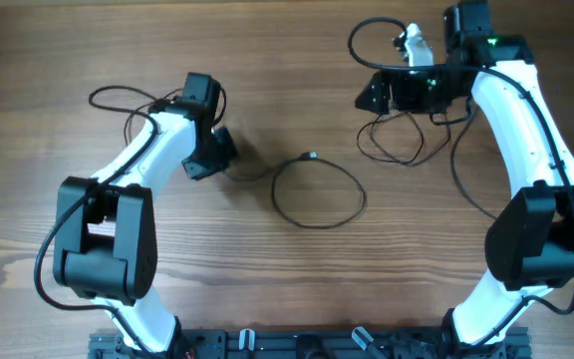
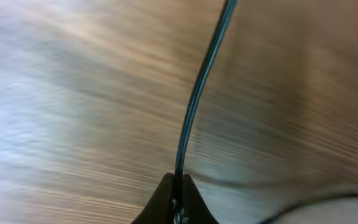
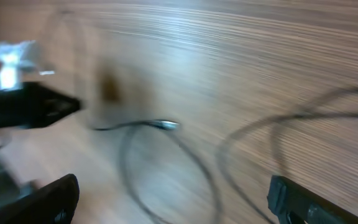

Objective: Untangle cables

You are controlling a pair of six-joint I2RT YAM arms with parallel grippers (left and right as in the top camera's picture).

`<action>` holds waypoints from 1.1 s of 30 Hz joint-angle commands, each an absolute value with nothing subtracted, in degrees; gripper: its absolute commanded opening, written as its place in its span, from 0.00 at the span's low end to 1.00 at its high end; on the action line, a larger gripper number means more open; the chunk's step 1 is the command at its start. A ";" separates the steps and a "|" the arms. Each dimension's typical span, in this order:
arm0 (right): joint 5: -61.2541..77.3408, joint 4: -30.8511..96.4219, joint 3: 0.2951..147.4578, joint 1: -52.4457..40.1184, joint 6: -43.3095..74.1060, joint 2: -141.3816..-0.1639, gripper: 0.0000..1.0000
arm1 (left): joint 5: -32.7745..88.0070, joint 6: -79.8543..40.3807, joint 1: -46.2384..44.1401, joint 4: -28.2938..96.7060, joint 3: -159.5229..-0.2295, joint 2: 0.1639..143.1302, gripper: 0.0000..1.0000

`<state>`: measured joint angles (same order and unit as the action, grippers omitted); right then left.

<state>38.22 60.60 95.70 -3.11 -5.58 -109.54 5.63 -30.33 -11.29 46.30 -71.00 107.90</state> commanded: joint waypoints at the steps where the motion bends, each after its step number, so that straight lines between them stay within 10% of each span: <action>1: 49.63 60.60 95.66 -4.75 -4.69 -108.42 0.97 | 16.10 -25.41 -11.07 46.37 -73.17 108.33 0.04; 7: 43.29 54.85 85.58 -14.79 24.82 -108.42 0.62 | 32.32 -20.16 -11.07 45.69 -73.14 108.33 0.04; 17: 26.35 39.42 74.70 -31.09 48.60 -108.42 0.42 | 24.34 -30.02 -14.11 46.41 -73.14 108.36 0.04; 22: 22.06 32.75 70.00 -34.13 58.63 -108.42 0.42 | 23.31 -17.89 -16.67 47.51 -73.14 108.36 0.04; 29: 24.21 33.04 70.13 -32.97 38.96 -108.40 0.48 | 33.98 -9.08 -16.67 49.34 -73.14 108.36 0.04; 33: 27.44 36.93 70.48 -28.18 40.82 -108.27 0.82 | 35.35 -3.53 -16.69 51.35 -73.14 108.36 0.04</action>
<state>26.11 34.24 70.35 -31.68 38.37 -109.45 31.70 -10.00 -16.45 50.04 -72.40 107.92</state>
